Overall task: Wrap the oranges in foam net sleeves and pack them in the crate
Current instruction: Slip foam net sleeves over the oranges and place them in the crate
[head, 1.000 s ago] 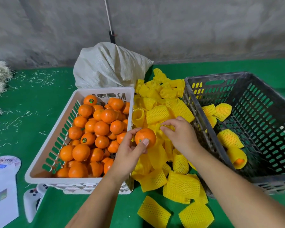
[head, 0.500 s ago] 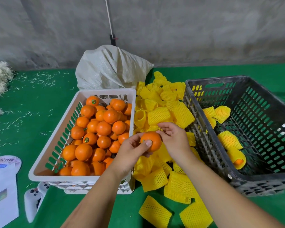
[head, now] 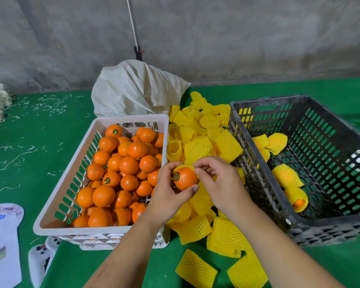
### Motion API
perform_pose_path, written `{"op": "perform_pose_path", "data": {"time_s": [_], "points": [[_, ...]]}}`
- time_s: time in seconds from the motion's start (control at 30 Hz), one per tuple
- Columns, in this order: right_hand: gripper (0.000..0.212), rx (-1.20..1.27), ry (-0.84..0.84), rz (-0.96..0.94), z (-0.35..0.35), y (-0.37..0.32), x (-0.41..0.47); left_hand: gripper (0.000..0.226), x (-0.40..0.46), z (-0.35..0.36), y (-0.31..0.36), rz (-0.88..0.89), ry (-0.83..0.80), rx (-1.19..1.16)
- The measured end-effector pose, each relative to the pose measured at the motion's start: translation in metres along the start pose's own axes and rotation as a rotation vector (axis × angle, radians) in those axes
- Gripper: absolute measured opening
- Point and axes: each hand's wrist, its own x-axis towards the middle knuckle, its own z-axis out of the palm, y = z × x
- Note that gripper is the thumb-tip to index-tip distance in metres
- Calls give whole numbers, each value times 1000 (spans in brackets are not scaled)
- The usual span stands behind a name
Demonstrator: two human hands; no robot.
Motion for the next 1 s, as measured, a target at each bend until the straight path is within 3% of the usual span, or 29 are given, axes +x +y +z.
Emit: {"op": "perform_pose_path", "data": {"time_s": [0.1,0.2,0.5,0.67,0.83,0.9,1.0], "points": [[18,-38,-31,-17,6,3,-2,67,-1,2,2,-12,23,-31],[29,-27,-21,138,10,15,-3,65,-2,0,2,-21,43,-54],[9,189,44,241,20,26,-6,73,-4,-1,4,4,-43,-13],[9,255,194,121,18,17,-14,68,-3,0,0,6,50,-81],[28,122,-12,57,36,7,-25,53,-3,-1,1,-4,136,-155],[40,57,-63,28,41,7,-28,46,-4,-4,1,-24,95,-122],[43,35,-17,-1,38,8,-22,39,-5,-8,4,-145,-24,-174]]}}
